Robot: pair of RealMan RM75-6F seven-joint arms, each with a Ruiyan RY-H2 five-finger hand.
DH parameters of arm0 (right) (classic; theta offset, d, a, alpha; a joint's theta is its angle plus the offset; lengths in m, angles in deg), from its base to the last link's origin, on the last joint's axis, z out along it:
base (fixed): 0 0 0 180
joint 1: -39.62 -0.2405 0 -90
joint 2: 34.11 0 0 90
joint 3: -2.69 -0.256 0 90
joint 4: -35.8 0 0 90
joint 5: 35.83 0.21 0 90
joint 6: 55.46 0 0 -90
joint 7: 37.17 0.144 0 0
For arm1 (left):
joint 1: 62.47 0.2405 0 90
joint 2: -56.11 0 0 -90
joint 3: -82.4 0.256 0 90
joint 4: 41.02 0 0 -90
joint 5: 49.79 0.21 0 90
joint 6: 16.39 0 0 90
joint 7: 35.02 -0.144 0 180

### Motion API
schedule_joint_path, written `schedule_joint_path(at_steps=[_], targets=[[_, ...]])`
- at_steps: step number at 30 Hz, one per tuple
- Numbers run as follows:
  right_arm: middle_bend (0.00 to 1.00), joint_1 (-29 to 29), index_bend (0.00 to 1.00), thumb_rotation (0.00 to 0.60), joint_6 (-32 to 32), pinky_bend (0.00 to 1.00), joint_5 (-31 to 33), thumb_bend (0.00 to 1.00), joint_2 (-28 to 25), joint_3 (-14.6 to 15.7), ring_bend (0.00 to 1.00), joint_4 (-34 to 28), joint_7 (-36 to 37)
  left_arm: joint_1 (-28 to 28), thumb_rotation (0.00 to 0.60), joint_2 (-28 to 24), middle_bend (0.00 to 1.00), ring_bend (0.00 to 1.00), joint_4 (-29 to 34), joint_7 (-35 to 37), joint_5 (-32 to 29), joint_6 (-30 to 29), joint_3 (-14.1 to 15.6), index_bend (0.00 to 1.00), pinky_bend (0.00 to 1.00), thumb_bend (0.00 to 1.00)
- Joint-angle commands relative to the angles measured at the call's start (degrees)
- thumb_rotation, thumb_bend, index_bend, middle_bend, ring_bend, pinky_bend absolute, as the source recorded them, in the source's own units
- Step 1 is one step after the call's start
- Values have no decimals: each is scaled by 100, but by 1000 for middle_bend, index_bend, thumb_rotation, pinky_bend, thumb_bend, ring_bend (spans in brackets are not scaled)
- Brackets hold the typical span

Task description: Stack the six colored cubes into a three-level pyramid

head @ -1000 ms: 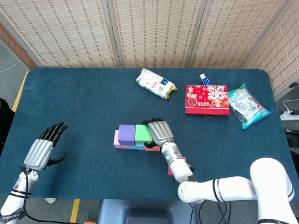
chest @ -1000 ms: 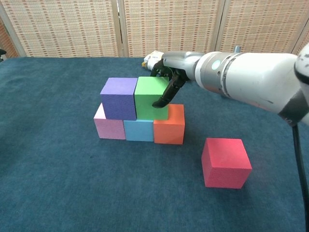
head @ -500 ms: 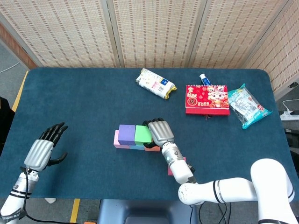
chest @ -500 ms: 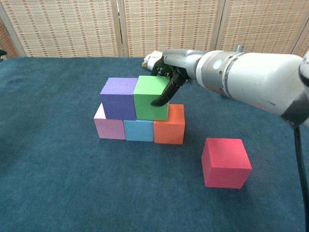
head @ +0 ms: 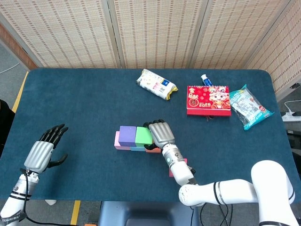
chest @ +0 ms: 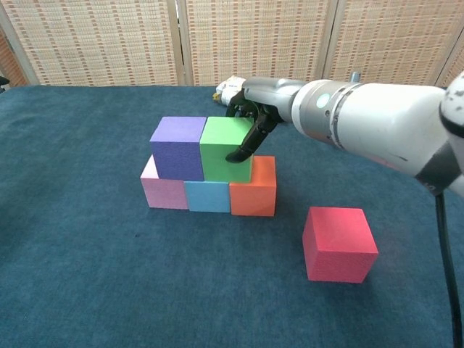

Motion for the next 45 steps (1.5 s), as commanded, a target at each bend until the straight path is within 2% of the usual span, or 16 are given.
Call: schedule_joint_path(at_steps=[1,16,19,24,32,36,40,43,45], targets=[[448,4,443,600,12,299,12,326,-6,-5,337,-7,-2,-1,600,2,0,0,-4,12,6,-3,0,0,113,321],[448,14,429,600,24,299,-9,326,17,9,334,16,-37,-2,600,-7,0,0,23,-6,-15,32,9,0,113,321],[447,17,347,600,78,286,43,326,-8,9,288,-8,-43,3,600,-7,0,0,16,6,-18,26,7,0,112,321],[349,40,97,600,134,242,35,326,-82,33,159,-72,-31,-4,600,-2,0,0,11,10,-5,18,1,0,112,321],[236,62,0,600,232,194,84,326,-174,67,79,-151,0,-16,600,-2,0,0,19,-9,-1,37,1,0,112,321],[133,142,0,600,309,141,-2,326,-380,119,9,-392,83,-13,600,-19,0,0,32,-14,-3,18,-9,0,112,322],[89,197,0,600,322,115,-87,326,-508,161,0,-530,121,-3,600,-27,0,0,33,-7,-2,-3,-12,0,112,323],[76,409,0,600,235,110,-337,326,-955,212,0,-957,273,12,600,-31,0,0,18,-1,-1,-47,-25,0,112,322],[76,776,0,600,153,110,-723,326,-1561,286,0,-1446,602,8,600,-17,0,0,7,-1,39,-88,-34,0,112,321]])
